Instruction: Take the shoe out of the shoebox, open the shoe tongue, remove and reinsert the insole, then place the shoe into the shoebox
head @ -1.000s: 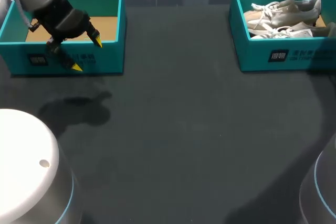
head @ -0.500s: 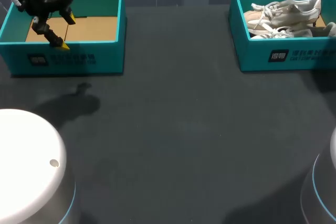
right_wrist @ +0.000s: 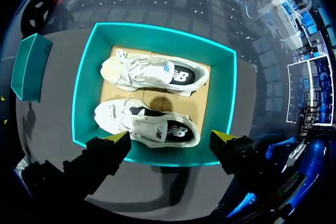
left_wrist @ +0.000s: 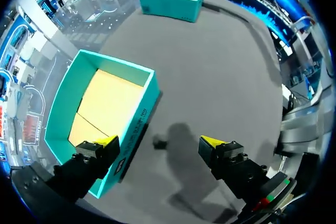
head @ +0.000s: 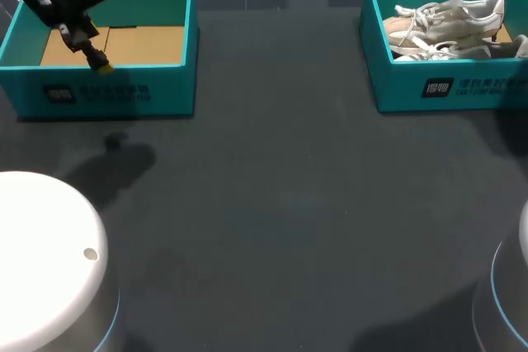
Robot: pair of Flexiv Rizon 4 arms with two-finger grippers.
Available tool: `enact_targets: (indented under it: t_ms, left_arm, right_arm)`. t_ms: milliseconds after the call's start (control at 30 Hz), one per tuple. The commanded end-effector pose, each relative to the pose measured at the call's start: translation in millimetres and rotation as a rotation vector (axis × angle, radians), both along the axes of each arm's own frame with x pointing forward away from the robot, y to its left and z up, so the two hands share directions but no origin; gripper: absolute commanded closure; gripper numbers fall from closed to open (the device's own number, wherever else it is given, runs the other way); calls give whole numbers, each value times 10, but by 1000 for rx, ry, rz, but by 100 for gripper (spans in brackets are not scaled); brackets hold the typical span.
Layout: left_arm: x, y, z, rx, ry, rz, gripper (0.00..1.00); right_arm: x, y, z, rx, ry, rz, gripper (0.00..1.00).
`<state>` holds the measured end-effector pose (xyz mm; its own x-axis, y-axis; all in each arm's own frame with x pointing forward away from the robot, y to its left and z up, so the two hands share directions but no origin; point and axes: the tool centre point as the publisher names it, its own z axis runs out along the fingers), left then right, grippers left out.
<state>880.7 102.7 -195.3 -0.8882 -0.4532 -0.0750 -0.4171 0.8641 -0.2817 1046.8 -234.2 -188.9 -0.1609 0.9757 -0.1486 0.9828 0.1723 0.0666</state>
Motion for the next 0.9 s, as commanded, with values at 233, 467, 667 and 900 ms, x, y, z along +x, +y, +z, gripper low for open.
enact_targets:
  t_ms: [233,467,667,900]
  left_arm:
    - [278,219,32,-24,136,390,0]
    - [447,353,-21,14,168,564,0]
    - [528,527,-7,5,166,678,0]
    - [591,733,31,-11,170,783,0]
  right_arm:
    - [-390,151,202,13,25,-166,0]
    - [-632,247,175,35,40,-174,0]
    - [-795,316,121,56,56,-169,0]
    - [-907,354,102,75,76,-161,0]
